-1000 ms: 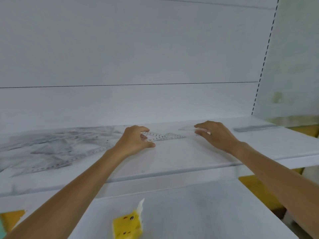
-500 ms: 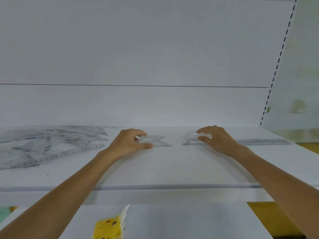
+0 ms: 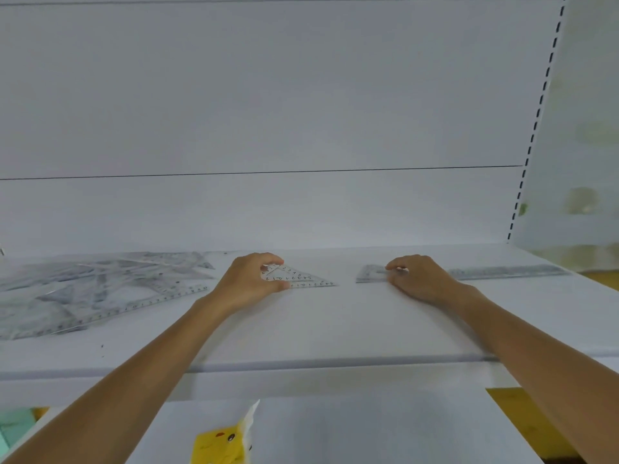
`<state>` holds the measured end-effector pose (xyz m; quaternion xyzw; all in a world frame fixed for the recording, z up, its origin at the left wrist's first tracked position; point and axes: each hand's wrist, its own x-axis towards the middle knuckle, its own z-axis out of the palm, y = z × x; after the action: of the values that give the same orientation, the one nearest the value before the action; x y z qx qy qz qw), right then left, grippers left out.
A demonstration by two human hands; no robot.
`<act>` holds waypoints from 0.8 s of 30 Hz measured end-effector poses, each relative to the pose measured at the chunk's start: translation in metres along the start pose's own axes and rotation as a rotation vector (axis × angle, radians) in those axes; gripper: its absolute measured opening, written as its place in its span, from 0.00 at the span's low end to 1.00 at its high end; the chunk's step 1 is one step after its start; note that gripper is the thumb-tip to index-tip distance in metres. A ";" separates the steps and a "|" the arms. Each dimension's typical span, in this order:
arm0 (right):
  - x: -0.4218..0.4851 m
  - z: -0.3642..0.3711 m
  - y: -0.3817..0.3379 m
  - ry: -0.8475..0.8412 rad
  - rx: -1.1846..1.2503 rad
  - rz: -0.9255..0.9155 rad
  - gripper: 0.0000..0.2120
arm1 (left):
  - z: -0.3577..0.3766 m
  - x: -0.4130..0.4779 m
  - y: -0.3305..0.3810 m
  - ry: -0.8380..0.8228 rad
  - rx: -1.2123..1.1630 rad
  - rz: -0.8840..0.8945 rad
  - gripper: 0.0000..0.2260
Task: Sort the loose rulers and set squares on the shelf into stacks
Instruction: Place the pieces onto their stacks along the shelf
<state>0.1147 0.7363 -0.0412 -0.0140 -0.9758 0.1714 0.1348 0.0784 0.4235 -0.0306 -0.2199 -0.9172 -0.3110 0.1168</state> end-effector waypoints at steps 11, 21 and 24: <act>-0.049 0.017 -0.088 -0.091 -0.070 -0.161 0.10 | 0.004 0.011 -0.005 -0.009 -0.024 -0.025 0.17; -0.059 0.029 -0.100 -0.021 -0.115 -0.124 0.15 | 0.029 0.032 0.010 -0.104 -0.065 0.014 0.16; -0.059 0.030 -0.098 -0.001 -0.108 -0.127 0.15 | 0.042 0.031 0.013 -0.161 0.173 0.010 0.16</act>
<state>0.1654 0.6296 -0.0500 0.0410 -0.9826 0.1098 0.1438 0.0545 0.4693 -0.0455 -0.2378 -0.9460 -0.2113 0.0629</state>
